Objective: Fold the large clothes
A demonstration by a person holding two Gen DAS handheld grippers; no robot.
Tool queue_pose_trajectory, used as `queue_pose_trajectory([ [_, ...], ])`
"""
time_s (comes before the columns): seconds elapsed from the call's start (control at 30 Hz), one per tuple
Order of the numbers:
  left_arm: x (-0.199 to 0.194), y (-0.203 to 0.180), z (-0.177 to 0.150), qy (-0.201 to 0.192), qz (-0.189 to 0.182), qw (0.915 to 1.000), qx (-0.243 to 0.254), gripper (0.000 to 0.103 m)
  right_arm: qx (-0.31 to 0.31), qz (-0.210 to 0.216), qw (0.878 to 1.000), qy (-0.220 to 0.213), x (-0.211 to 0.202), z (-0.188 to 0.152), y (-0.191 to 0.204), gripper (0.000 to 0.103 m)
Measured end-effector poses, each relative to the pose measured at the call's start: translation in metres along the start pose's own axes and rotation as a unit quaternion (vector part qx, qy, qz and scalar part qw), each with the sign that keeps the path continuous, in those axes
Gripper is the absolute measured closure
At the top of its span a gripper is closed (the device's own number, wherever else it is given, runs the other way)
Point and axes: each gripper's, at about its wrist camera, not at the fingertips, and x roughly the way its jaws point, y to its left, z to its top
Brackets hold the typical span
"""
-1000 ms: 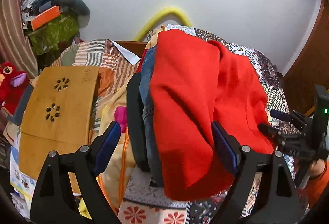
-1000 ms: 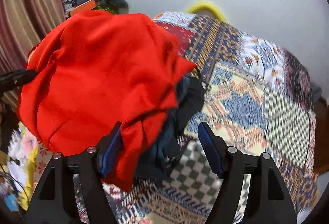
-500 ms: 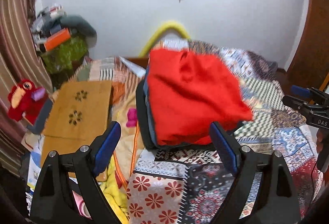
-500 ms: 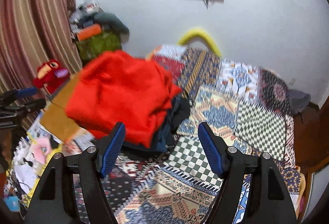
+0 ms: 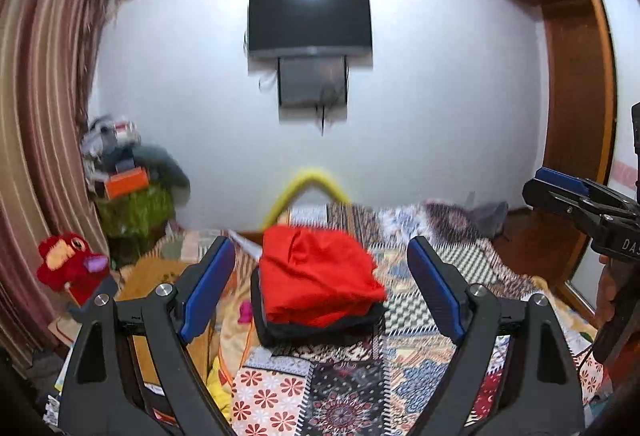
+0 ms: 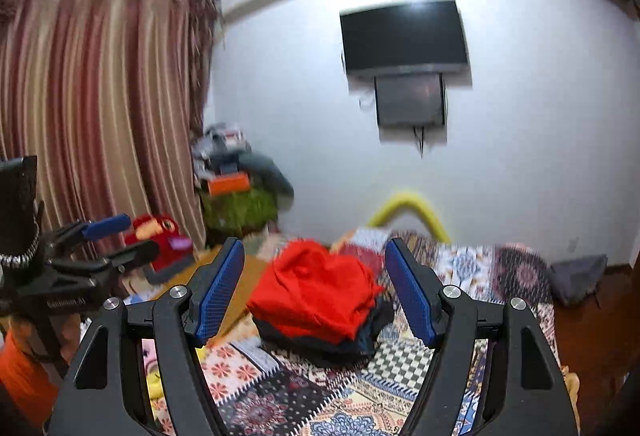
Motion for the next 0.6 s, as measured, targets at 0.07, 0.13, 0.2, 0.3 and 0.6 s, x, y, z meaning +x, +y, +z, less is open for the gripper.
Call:
queue_pose_trajectory([
  [0.07,-0.024,-0.01,-0.003,-0.029,0.007,0.9995,0.001,0.015,-0.005,-0.005,1.0,-0.026,-0.022,-0.001,0.007,0.033],
  [0.13,-0.045,-0.018,-0.008,-0.054,0.012,0.9985,-0.004,0.015,-0.006,-0.011,0.999,-0.048,-0.041,-0.004,0.014,0.032],
  [0.2,-0.064,-0.023,-0.014,-0.076,0.02,0.9968,-0.011,0.015,-0.003,-0.016,0.998,-0.064,-0.052,-0.009,0.016,0.029],
  [0.3,-0.085,-0.025,-0.022,-0.098,0.024,0.9946,-0.028,0.015,0.008,-0.022,0.997,-0.077,-0.063,-0.018,0.02,0.027],
  [0.6,-0.116,-0.037,-0.043,-0.118,0.042,0.9911,-0.043,0.007,0.015,-0.05,0.995,-0.084,-0.072,-0.03,0.025,0.012],
])
